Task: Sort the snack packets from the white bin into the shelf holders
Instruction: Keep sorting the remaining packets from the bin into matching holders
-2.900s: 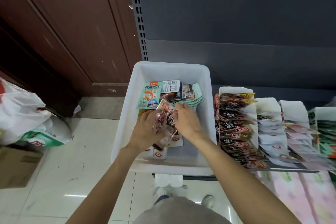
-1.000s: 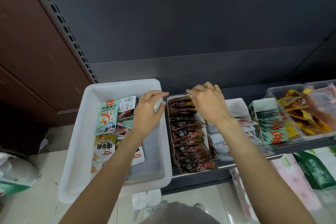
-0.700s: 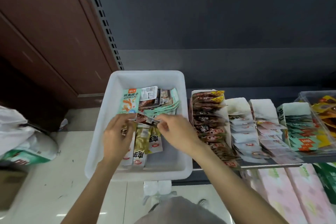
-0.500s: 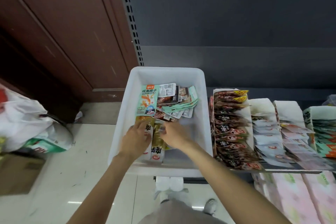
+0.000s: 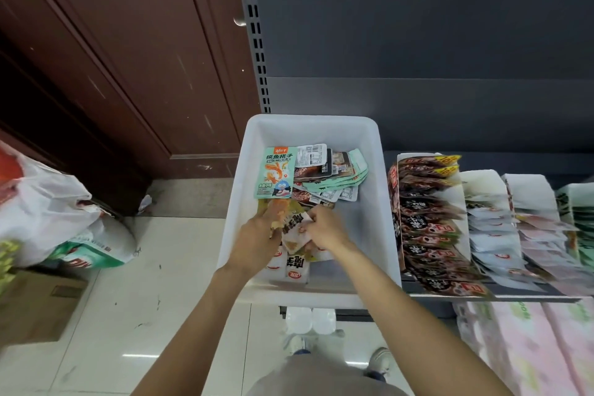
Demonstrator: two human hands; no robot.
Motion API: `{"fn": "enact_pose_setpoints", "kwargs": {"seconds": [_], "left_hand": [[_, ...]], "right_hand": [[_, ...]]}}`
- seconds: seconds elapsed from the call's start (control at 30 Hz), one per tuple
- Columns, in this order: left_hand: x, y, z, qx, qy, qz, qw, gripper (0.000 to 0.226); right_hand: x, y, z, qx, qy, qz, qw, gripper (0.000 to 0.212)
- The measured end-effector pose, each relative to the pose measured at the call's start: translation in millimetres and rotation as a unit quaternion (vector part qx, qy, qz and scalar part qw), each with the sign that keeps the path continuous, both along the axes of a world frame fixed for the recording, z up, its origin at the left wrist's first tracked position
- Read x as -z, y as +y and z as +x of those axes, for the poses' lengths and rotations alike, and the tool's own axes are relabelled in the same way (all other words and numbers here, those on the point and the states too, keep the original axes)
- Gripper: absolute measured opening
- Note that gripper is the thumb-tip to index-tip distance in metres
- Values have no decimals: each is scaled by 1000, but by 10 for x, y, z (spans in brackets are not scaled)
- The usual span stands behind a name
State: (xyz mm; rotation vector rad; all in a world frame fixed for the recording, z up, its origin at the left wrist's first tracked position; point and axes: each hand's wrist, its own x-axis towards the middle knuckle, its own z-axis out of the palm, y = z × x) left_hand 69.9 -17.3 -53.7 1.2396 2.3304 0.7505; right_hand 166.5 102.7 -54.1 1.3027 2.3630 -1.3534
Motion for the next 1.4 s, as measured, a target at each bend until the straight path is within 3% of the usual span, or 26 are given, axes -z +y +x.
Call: {"fn": "enact_pose_setpoints", "kwargs": {"seconds": [0.1,0.17,0.23,0.37,0.5,0.63,0.7,0.83,1.0,1.2,1.33,1.4], "left_hand": [[-137,98,-21,88,105,129,982,58],[-263,260,2,177,111,116,971,63],[-377,451,64,222,79,91,967,51],[-611,782,303,201,5,138,970,16],[-826,1078,691,198,35,240,950,19],[-1031,1427,1232,187,65,356,913,17],[-1081,1607,1455,157,64,375,912,21],[-907,1928,1718,179,131,250,942,23],[-622,2122,1957,264,232,106,930,47],[-589,2150,2011,265,252,116,924,33],[-554,2120,2001,266,263,124,919,19],[-516,2101,1988,269,270,133,915,16]], "right_hand": [[-380,231,348,-77,26,93,992,16],[-664,342,570,-128,57,163,977,19],[-938,420,761,-155,93,230,956,18],[-1231,601,1187,-35,180,262,948,27],[-1249,771,1693,14,209,265,941,31],[-1329,947,2198,93,304,305,898,16],[-1388,1081,2455,137,311,355,871,10],[-1389,1473,2808,208,303,358,858,19],[-1179,1896,2742,117,266,365,885,18],[-767,2133,2417,2,136,357,924,19],[-600,2084,2259,-134,24,400,906,36],[-523,2067,2283,-155,-9,405,901,39]]}}
